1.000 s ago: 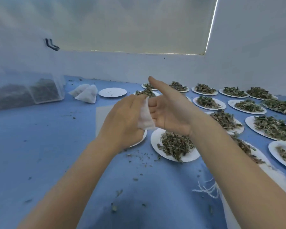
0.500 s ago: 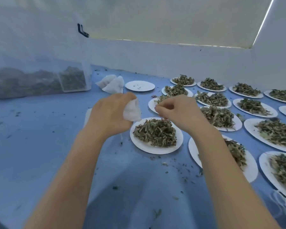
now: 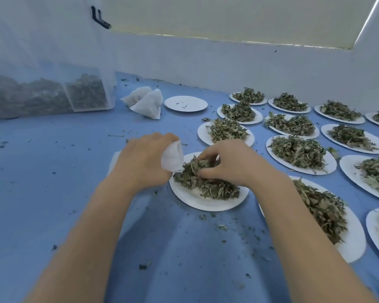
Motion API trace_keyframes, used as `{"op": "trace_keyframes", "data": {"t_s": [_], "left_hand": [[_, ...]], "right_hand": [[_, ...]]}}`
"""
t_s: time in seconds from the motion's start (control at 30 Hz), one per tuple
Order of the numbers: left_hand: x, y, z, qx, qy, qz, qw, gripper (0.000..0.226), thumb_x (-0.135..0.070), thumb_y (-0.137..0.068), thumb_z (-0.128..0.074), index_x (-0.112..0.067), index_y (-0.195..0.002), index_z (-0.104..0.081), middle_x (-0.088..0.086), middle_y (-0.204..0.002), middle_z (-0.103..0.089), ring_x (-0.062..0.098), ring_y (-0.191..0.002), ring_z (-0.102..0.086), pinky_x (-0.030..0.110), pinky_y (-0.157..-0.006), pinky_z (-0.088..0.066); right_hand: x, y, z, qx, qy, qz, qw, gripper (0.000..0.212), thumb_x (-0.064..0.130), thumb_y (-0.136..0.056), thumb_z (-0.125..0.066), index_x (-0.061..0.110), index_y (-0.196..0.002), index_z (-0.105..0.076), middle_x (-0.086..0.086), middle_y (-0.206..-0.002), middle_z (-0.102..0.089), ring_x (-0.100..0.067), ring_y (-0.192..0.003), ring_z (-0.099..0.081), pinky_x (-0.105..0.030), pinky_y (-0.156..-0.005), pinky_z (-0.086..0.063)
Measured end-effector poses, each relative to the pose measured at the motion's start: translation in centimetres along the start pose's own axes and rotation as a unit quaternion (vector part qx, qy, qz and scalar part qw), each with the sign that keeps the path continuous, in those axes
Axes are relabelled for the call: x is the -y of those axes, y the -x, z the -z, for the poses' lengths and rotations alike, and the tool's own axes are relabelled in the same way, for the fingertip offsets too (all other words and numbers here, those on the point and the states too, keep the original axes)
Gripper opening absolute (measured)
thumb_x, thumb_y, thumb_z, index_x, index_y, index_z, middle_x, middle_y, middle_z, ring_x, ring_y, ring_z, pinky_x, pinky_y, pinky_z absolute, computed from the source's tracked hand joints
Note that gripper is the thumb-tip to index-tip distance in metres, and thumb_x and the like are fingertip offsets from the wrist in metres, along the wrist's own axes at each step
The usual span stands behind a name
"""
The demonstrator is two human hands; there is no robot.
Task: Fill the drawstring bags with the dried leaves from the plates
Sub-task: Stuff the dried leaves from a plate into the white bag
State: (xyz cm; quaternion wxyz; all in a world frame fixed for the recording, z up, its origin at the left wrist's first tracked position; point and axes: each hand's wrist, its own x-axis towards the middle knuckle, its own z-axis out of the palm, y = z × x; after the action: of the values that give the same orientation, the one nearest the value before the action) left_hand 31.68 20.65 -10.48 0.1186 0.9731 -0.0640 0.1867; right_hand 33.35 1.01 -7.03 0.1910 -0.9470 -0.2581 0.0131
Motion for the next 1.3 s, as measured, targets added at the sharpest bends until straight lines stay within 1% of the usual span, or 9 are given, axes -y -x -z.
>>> {"op": "trace_keyframes", "data": {"t_s": [0.13,0.23,0.33,0.47,0.63,0.8,1.0,1.17,1.3], "left_hand": [[-0.3,0.2,-0.3,0.022,0.01,0.0,1.0,0.052,-0.029,-0.071,-0.062,-0.034,-0.121,-0.046,-0.009,-0.108,-0.056,0.018,-0.105,-0.051,0.03,-0.081,-0.035],[-0.6,0.2,-0.5,0.025,0.028,0.004,0.999,0.053,-0.028,-0.072,-0.062,-0.035,-0.122,-0.045,-0.011,-0.11,-0.056,0.017,-0.108,-0.049,0.029,-0.08,-0.034],[-0.7,0.3,-0.5,0.013,0.045,0.014,0.999,0.055,-0.024,-0.07,-0.066,-0.033,-0.121,-0.048,-0.009,-0.11,-0.057,0.018,-0.107,-0.051,0.03,-0.082,-0.038],[-1.2,0.4,-0.5,-0.011,0.068,0.019,0.997,0.053,-0.027,-0.07,-0.068,-0.03,-0.12,-0.051,-0.007,-0.111,-0.059,0.02,-0.105,-0.053,0.031,-0.083,-0.04],[-2.3,0.2,-0.8,-0.047,0.085,0.011,0.995,0.048,-0.032,-0.072,-0.069,-0.025,-0.117,-0.054,-0.004,-0.107,-0.06,0.02,-0.102,-0.053,0.029,-0.08,-0.037],[-3.7,0.6,-0.8,-0.081,0.115,-0.002,0.99,0.047,-0.022,-0.067,-0.069,-0.018,-0.113,-0.057,-0.005,-0.094,-0.058,0.021,-0.091,-0.053,0.029,-0.07,-0.036],[-4.4,0.6,-0.5,-0.06,0.16,0.035,0.985,0.05,-0.026,-0.067,-0.064,-0.023,-0.115,-0.051,-0.012,-0.096,-0.054,0.016,-0.092,-0.053,0.03,-0.072,-0.039],[-4.6,0.7,-0.2,-0.045,0.172,0.047,0.983,0.053,-0.041,-0.065,-0.056,-0.026,-0.116,-0.052,-0.01,-0.104,-0.057,0.017,-0.098,-0.054,0.032,-0.078,-0.042],[-4.4,0.8,-0.3,-0.031,0.147,0.039,0.988,0.058,-0.04,-0.066,-0.059,-0.024,-0.121,-0.051,-0.005,-0.11,-0.058,0.021,-0.102,-0.053,0.032,-0.079,-0.04]], "right_hand": [[-0.6,0.0,0.6,-0.025,-0.008,0.011,1.0,0.021,0.035,-0.084,-0.067,0.027,-0.103,-0.07,0.011,-0.079,-0.059,-0.002,-0.066,-0.045,-0.008,-0.054,-0.033],[-1.1,0.3,1.7,-0.061,-0.016,0.018,0.998,0.019,0.034,-0.085,-0.067,0.026,-0.102,-0.071,0.019,-0.069,-0.049,0.003,-0.062,-0.043,-0.004,-0.057,-0.034],[-1.3,0.8,2.6,-0.09,-0.003,0.025,0.996,0.022,0.034,-0.086,-0.065,0.025,-0.105,-0.07,0.014,-0.081,-0.057,-0.003,-0.078,-0.051,-0.012,-0.07,-0.035],[-0.4,0.9,3.3,-0.094,0.036,0.024,0.995,0.024,0.04,-0.088,-0.061,0.029,-0.108,-0.067,0.006,-0.1,-0.065,-0.015,-0.102,-0.054,-0.04,-0.097,-0.039],[1.1,0.4,2.5,-0.075,0.083,0.049,0.993,0.022,0.042,-0.089,-0.057,0.038,-0.109,-0.064,0.008,-0.099,-0.062,-0.016,-0.106,-0.049,-0.04,-0.097,-0.033],[2.0,0.0,1.2,-0.083,0.059,0.101,0.99,0.012,0.028,-0.087,-0.059,0.031,-0.075,-0.059,0.002,-0.085,-0.061,-0.019,-0.088,-0.05,-0.034,-0.082,-0.039],[1.9,0.4,0.7,-0.072,-0.151,0.097,0.981,0.017,0.021,-0.081,-0.068,0.017,-0.098,-0.07,0.011,-0.072,-0.059,-0.009,-0.07,-0.052,-0.029,-0.076,-0.047],[1.4,0.8,1.6,0.023,-0.207,0.08,0.975,0.023,0.012,-0.085,-0.056,0.018,-0.104,-0.067,-0.019,-0.096,-0.064,-0.034,-0.091,-0.058,-0.051,-0.085,-0.047],[0.5,1.0,1.9,0.022,-0.22,0.049,0.974,0.039,0.006,-0.086,-0.053,0.025,-0.117,-0.066,-0.001,-0.106,-0.07,-0.012,-0.091,-0.065,-0.032,-0.083,-0.05]]}}
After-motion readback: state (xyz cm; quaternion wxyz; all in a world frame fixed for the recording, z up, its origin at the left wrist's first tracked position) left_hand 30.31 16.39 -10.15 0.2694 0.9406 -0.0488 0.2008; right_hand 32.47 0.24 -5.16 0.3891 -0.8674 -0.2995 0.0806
